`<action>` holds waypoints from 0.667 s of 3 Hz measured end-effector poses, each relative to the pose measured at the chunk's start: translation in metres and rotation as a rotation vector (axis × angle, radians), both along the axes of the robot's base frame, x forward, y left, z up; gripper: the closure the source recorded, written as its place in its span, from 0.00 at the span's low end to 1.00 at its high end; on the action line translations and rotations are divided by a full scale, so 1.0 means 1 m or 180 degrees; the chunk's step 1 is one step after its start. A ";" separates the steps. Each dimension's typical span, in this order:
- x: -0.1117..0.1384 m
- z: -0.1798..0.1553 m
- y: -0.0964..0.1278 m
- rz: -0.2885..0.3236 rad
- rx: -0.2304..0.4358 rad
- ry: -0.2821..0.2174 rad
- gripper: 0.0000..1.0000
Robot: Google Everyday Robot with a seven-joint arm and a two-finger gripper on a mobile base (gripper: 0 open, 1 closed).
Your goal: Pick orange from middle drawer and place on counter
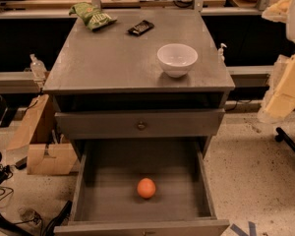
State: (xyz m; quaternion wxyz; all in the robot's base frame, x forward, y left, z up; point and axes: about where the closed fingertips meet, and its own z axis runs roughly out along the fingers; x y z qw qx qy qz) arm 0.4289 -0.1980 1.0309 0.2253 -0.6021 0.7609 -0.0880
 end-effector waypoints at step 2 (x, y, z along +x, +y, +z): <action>0.004 -0.017 -0.003 -0.0029 0.0135 -0.0059 0.00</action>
Offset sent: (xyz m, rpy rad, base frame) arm 0.0173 -0.0137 -0.0712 0.1545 -0.0410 -0.0370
